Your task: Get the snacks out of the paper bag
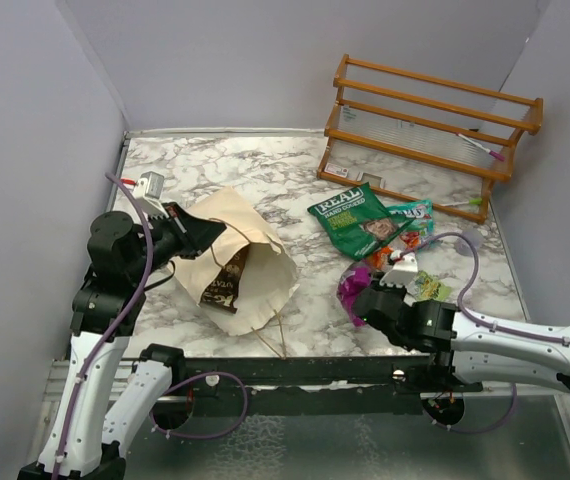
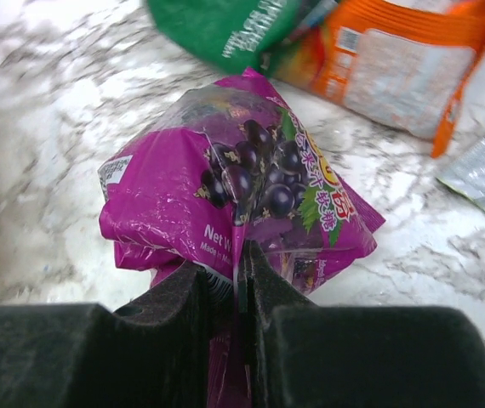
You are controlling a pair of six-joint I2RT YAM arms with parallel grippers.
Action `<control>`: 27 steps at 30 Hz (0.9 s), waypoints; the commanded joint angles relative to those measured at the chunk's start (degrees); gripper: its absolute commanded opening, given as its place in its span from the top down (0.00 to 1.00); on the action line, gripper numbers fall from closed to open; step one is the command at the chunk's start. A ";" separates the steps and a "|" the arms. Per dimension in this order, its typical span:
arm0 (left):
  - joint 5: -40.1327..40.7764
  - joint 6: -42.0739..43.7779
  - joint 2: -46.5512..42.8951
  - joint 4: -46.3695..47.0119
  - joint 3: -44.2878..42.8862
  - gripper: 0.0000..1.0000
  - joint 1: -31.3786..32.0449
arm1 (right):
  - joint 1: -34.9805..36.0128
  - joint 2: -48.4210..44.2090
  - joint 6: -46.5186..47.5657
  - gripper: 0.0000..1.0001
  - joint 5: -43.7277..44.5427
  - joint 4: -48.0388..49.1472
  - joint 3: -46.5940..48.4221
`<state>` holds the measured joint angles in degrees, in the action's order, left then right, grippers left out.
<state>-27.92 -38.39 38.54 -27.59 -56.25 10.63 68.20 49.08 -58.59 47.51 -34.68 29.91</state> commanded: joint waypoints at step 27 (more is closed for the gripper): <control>0.02 -2.27 -2.92 2.13 1.77 1.00 0.00 | 0.04 -21.69 50.28 0.04 -30.82 32.45 -3.74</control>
<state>-27.97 -40.23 36.62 -27.07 -54.83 10.63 68.20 30.68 -35.03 42.22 -20.16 29.19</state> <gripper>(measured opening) 0.019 0.966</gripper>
